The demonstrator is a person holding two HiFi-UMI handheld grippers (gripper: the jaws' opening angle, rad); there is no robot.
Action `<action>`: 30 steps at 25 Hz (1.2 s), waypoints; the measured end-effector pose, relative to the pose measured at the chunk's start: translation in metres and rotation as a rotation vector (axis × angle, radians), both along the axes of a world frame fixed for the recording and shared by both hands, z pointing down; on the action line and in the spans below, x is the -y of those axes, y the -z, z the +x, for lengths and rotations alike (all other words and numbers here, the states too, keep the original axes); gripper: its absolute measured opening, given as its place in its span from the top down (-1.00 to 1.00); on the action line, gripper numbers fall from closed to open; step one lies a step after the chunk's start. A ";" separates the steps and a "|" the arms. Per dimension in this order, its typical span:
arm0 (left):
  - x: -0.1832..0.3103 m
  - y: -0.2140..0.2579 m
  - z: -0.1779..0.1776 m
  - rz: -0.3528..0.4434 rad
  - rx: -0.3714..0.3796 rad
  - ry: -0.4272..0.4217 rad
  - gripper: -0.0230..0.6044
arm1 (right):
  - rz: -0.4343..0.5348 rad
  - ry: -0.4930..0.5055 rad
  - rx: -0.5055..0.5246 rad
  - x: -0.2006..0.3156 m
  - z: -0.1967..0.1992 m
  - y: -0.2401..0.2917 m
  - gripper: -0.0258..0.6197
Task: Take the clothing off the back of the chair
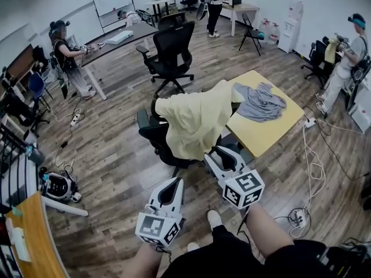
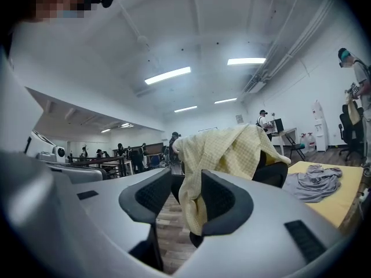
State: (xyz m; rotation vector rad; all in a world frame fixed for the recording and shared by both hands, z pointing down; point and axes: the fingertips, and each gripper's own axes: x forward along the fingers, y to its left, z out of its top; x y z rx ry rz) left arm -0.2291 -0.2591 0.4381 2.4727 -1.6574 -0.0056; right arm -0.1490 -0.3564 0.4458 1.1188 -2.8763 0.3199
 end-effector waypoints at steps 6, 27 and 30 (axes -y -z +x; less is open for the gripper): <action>0.040 -0.007 -0.001 -0.013 -0.001 0.001 0.88 | -0.038 -0.042 0.018 0.049 -0.005 -0.013 -0.11; 0.105 -0.033 -0.029 -0.084 -0.011 0.073 0.88 | -0.081 -0.131 -0.117 0.154 -0.045 -0.060 -0.25; 0.105 -0.035 -0.031 -0.085 -0.014 0.079 0.88 | -0.080 -0.142 -0.128 0.157 -0.039 -0.061 -0.04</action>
